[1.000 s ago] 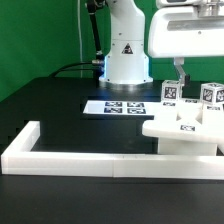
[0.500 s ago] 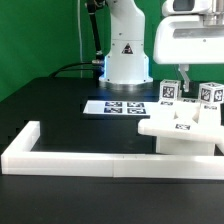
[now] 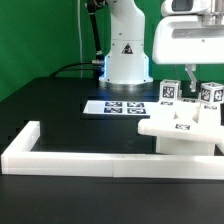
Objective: Assemble chair
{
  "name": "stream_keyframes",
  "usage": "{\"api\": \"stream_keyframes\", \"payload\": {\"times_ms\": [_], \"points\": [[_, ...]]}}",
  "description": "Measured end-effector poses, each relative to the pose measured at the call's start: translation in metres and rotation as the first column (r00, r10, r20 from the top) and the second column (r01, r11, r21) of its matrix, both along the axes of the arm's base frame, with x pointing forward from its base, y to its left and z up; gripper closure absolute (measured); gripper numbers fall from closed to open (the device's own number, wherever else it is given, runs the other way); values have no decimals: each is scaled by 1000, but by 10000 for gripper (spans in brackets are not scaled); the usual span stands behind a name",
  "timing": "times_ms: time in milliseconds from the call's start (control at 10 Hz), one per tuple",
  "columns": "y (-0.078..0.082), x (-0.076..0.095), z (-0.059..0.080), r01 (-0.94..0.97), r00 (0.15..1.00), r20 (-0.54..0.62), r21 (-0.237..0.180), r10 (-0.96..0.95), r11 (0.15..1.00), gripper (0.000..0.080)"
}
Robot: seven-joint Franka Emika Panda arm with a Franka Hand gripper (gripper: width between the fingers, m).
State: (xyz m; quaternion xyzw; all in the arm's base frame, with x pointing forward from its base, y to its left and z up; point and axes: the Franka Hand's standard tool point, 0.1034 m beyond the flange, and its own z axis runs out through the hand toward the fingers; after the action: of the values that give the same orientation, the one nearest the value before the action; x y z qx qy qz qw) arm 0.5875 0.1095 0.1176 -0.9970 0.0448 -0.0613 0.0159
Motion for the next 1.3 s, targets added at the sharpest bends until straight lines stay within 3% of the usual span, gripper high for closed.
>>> {"api": "stream_keyframes", "payload": {"times_ms": [500, 600, 700, 1300], "points": [[0, 0, 0, 64, 998, -2, 9, -64, 998, 409], [0, 0, 0, 232, 973, -10, 32, -232, 972, 407], [0, 0, 0, 243, 970, -10, 32, -243, 969, 407], [-4, 1, 1, 630, 776, -43, 73, -629, 773, 407]]}}
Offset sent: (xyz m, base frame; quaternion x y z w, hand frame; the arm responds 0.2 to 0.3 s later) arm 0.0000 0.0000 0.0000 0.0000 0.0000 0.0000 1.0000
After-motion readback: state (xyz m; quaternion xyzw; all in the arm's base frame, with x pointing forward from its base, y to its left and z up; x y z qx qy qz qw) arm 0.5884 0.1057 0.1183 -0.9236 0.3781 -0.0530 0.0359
